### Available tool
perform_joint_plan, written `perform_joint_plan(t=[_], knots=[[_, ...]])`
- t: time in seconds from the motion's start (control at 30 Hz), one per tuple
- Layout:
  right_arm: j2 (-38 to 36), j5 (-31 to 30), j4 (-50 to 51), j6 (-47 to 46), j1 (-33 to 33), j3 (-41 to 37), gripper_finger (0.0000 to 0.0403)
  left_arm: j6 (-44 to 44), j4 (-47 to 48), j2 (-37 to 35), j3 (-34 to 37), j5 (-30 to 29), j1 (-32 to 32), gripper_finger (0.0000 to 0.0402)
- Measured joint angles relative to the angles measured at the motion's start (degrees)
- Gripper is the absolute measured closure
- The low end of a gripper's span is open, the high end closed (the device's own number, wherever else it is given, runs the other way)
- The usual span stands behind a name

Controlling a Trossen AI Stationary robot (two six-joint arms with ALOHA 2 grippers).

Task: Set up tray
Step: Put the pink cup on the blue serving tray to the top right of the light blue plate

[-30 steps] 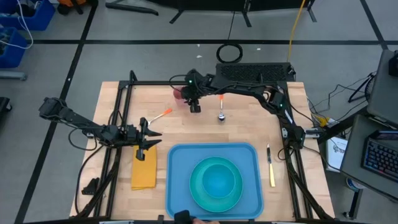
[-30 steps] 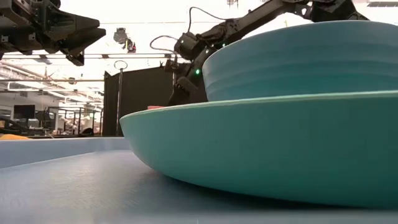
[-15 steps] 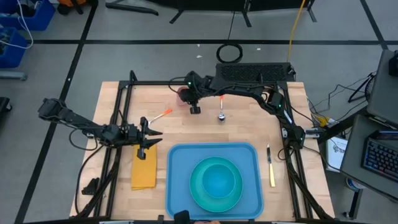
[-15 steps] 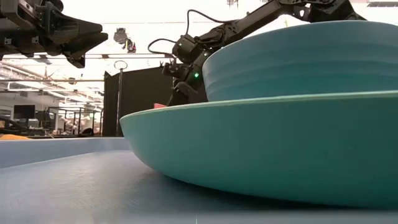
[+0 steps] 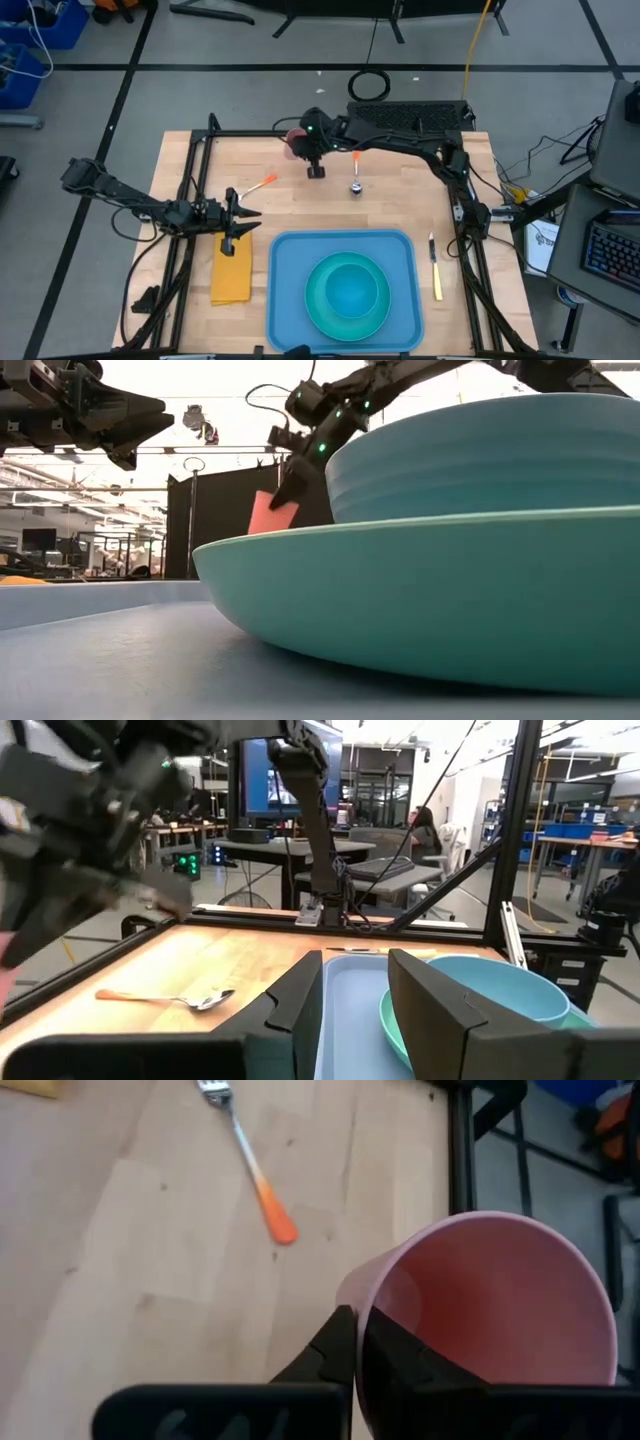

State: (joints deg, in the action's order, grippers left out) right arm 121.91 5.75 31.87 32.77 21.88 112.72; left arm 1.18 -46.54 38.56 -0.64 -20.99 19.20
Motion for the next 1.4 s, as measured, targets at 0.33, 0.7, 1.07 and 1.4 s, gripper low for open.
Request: perform_joint_plan(t=[0.33,0.7,1.07,1.4], knots=[[-8.5,-9.1,15.2,-7.0,-3.9,-0.1,0.0402,0.4,0.1,0.0,0.0,0.0,0.0,0.0282],[-14.7,-8.9,31.4,-18.5,-8.9,-0.1,0.0402,1.0,0.2,0.0,0.0,0.0,0.0,0.0282],[-18.6,-14.1,35.2,-25.3,-15.7,-4.4,0.0403,2.5,0.7,0.0,0.0,0.0,0.0,0.0282],[-32.6,-14.2,27.6,-35.3,-20.2,-25.5,0.0403,2.8,1.4,0.0,0.0,0.0,0.0,0.0282]])
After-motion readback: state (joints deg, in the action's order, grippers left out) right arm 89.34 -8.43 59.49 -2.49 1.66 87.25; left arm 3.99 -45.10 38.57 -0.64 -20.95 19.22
